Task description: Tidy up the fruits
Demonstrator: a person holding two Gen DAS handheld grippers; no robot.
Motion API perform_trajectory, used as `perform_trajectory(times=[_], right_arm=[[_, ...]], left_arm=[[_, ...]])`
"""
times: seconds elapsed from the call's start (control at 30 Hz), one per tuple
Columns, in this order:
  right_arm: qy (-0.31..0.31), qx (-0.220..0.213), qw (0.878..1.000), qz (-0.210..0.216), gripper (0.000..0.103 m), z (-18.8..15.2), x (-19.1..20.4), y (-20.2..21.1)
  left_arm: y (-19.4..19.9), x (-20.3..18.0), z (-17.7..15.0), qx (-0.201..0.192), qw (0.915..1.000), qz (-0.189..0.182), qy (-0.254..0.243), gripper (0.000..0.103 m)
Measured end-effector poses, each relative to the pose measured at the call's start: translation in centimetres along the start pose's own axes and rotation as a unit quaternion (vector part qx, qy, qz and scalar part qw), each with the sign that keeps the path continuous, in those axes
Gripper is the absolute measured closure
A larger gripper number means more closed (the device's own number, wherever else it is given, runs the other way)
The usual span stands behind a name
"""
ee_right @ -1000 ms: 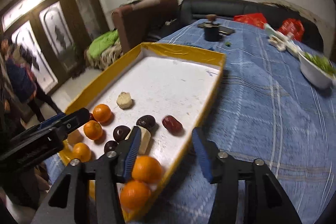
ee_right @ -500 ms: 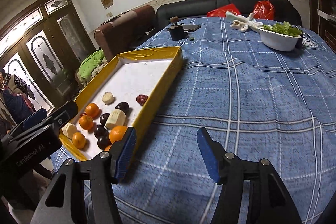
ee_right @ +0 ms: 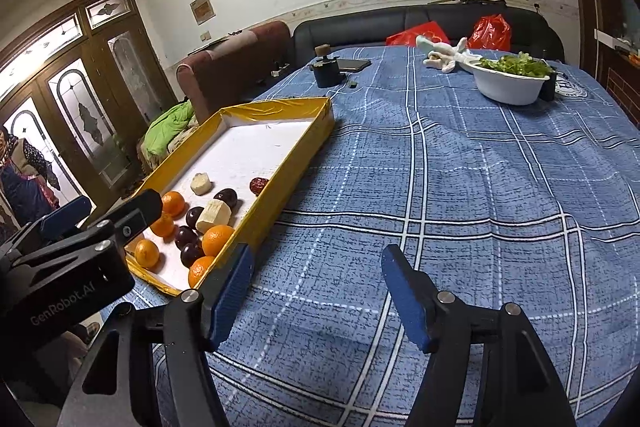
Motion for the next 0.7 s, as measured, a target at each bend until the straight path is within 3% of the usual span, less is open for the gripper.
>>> perform_trajectory(times=[0.33, 0.43, 0.57, 0.7], right_arm=[[0.003, -0.005, 1.0, -0.005, 0.026, -0.4, -0.3, 0.5], [0.005, -0.01, 1.0, -0.006, 0.025, -0.5, -0.3, 0.8], [0.011, -0.023, 1.0, -0.004, 0.025, -0.5, 0.1, 1.4], [0.031, -0.027, 0.999, -0.006, 0.021, -1.0, 0.9, 1.5]], left_arm=[[1.3, -0.1, 0.1, -0.022, 0.9997, 0.009, 0.001, 0.006], [3.2, 0.4, 0.6, -0.069, 0.9967, 0.043, 0.005, 0.005], [6.6, 1.1, 1.2, -0.143, 0.9863, 0.082, 0.015, 0.0], [7.1, 1.4, 0.9, -0.155, 0.9848, 0.077, 0.02, 0.0]])
Point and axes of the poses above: each gripper's, at about its wrist camera, not at the fingertips, and y roughly against the way its jaws point, x to its left, z to its top, the point moved 7 cm from there along -y, roughly the way its jaws point, and after that the axes turned 11 degrees about -z, right-handed, at the moved point
